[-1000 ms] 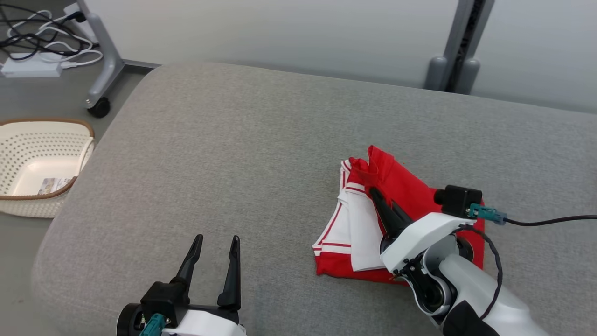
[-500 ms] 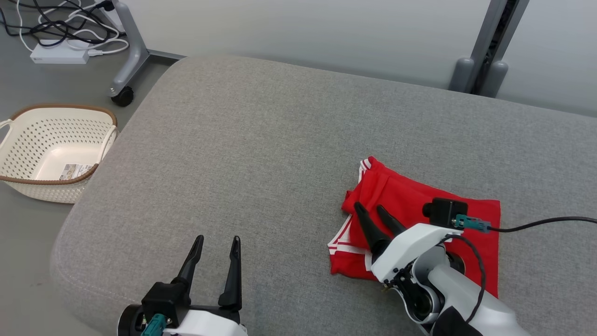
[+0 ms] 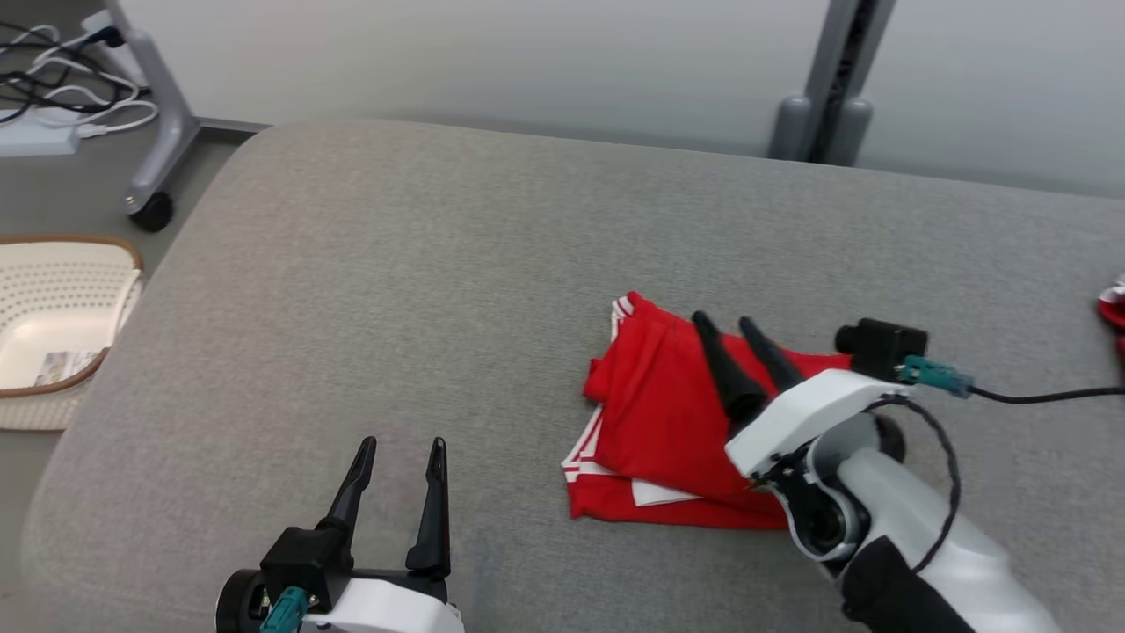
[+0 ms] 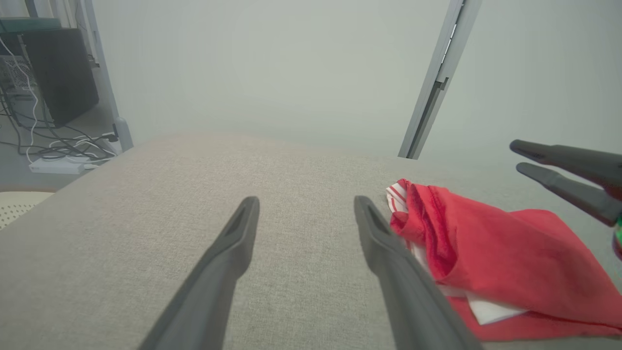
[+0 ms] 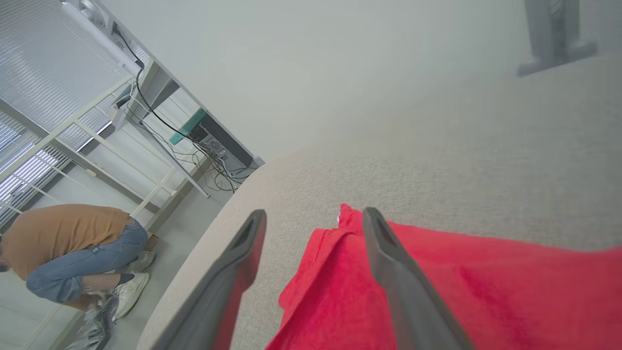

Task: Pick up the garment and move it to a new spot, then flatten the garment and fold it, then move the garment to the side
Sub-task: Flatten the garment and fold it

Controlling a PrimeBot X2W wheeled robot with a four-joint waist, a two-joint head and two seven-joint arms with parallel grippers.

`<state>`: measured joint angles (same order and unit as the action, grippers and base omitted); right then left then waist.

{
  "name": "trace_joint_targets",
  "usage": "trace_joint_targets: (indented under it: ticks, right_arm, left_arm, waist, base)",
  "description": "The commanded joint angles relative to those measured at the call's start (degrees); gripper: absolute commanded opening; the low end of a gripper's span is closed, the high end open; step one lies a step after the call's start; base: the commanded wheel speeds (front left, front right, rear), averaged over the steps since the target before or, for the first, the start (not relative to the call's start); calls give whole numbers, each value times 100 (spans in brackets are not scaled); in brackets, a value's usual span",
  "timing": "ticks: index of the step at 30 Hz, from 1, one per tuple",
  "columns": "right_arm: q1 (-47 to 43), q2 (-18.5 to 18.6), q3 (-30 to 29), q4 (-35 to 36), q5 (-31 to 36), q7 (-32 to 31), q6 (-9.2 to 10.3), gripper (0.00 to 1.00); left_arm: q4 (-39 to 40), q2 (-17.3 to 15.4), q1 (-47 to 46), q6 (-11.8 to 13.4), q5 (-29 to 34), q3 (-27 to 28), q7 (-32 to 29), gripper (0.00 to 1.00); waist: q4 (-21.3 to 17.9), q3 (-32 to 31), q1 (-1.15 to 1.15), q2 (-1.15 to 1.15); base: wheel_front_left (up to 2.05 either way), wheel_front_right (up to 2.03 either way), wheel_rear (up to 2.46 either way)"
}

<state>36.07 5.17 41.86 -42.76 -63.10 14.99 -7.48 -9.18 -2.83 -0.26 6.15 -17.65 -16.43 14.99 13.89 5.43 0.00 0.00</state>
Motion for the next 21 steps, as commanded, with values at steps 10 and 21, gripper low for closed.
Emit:
trace_joint_targets:
  ticks: [10,21]
  right_arm:
    - [-391,332,-1119,94,1298,30,-4,100]
    - [-1259,463,-2172,741,2608,31,-4,100]
  left_arm:
    - [-88,-20,-280,80,-13,121,18,100]
    - [-202,-21,-218,52,-68,335,18,100]
  waist:
    - [-821,13,0,0]
    - [-1324,-175,0,0]
  base:
    - [0,0,0]
    - [0,0,0]
